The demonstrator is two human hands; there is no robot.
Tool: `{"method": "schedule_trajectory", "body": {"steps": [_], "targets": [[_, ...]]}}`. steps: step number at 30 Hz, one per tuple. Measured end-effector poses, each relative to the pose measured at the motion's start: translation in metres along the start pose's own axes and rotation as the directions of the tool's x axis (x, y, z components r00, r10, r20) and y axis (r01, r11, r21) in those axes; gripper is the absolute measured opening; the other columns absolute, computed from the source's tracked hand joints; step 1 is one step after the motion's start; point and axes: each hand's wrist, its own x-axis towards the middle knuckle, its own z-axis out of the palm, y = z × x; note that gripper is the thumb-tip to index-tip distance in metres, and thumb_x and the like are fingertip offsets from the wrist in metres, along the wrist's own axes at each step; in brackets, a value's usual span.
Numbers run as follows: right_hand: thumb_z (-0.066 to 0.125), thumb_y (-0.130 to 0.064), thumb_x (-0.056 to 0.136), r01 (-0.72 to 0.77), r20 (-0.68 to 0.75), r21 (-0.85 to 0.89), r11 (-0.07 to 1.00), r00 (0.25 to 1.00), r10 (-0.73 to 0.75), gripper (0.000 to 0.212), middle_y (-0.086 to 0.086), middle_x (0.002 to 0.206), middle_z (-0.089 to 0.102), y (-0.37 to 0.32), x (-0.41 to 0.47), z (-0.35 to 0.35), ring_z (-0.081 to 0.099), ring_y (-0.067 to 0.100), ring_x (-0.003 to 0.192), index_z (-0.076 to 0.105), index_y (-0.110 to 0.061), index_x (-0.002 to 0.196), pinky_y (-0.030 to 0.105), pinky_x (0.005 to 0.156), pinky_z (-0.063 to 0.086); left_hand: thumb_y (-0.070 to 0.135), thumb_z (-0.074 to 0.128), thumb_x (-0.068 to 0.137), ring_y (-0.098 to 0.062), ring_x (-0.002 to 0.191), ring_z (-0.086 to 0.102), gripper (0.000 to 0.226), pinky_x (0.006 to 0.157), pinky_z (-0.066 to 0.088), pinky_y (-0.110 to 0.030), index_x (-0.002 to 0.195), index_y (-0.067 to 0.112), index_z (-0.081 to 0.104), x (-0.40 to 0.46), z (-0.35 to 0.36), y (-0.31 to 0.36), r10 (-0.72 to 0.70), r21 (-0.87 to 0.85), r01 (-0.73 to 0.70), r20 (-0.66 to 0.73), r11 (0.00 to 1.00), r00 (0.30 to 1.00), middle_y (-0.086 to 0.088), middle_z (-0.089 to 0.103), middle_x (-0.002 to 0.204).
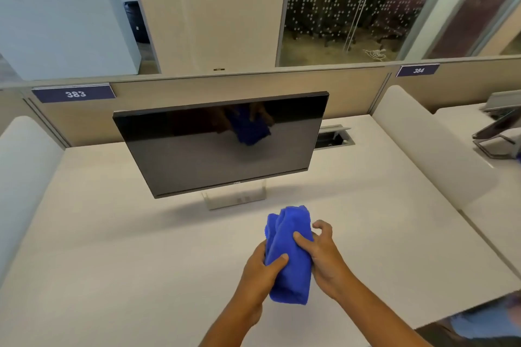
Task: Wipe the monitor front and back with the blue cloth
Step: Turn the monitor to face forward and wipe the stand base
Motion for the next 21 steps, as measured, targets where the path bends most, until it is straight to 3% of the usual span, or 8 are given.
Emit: {"method": "schedule_trajectory", "body": {"steps": [2,5,7,11,16,21], "targets": [[0.083,-0.038,0.092,0.044,-0.011,-0.158,0.986,0.999,-0.046,0.050,0.004,0.128,0.074,-0.001,-0.007,-0.006,0.077,0.022,0.110,0.046,-0.043,0.125,0.046,0.094,0.065,0.044,0.071,0.089,-0.008,0.107,0.068,0.044,0.092,0.058,-0.035,0.130,0.038,0.056,0.004,0.005,-0.003,0.000,0.020,0.000,0.030,1.000,1.000,0.015,0.071,0.118],[0.089,-0.045,0.083,0.055,0.028,-0.185,0.981,0.998,-0.050,0.056,-0.002,0.132,0.072,0.000,-0.015,-0.025,0.074,0.024,0.117,0.056,-0.043,0.128,0.053,0.097,0.063,0.041,0.068,0.092,-0.007,0.109,0.068,0.044,0.093,0.057,-0.035,0.133,0.039,0.052,0.010,0.017,-0.003,0.015,0.038,-0.019,0.080,0.999,0.997,0.017,0.069,0.121],[0.094,-0.045,0.080,0.070,0.083,-0.219,0.973,0.995,-0.053,0.068,-0.011,0.137,0.068,0.000,-0.017,-0.041,0.073,0.022,0.121,0.057,-0.044,0.137,0.051,0.097,0.064,0.042,0.069,0.090,-0.008,0.110,0.067,0.048,0.093,0.057,-0.034,0.134,0.041,0.050,0.016,0.028,-0.002,0.022,0.042,-0.027,0.120,0.999,0.993,0.016,0.068,0.122],[0.099,-0.032,0.077,0.098,0.160,-0.282,0.954,0.986,-0.053,0.087,-0.021,0.149,0.055,-0.002,-0.005,-0.077,0.065,0.014,0.131,0.053,-0.052,0.148,0.040,0.099,0.063,0.034,0.068,0.091,-0.012,0.118,0.063,0.060,0.097,0.055,-0.035,0.144,0.043,0.040,0.035,0.051,-0.005,-0.005,0.074,-0.009,0.192,0.997,0.981,0.015,0.062,0.132],[0.091,-0.019,0.076,0.111,0.227,-0.396,0.912,0.974,-0.020,0.099,-0.021,0.161,0.038,-0.018,0.033,-0.126,0.055,0.018,0.140,0.042,-0.061,0.151,0.041,0.104,0.061,0.021,0.063,0.092,-0.016,0.124,0.058,0.079,0.099,0.055,-0.036,0.157,0.035,0.020,0.075,0.085,-0.010,-0.053,0.179,0.019,0.187,0.984,0.981,0.008,0.050,0.146],[0.081,-0.005,0.080,0.122,0.270,-0.466,0.876,0.963,0.009,0.104,-0.019,0.166,0.029,-0.048,0.088,-0.161,0.049,0.016,0.142,0.035,-0.062,0.154,0.040,0.104,0.061,0.014,0.061,0.094,-0.004,0.126,0.055,0.077,0.095,0.054,-0.025,0.155,0.041,0.022,0.121,0.127,0.003,0.074,0.202,-0.120,0.222,0.972,0.972,0.013,0.047,0.148]]}}
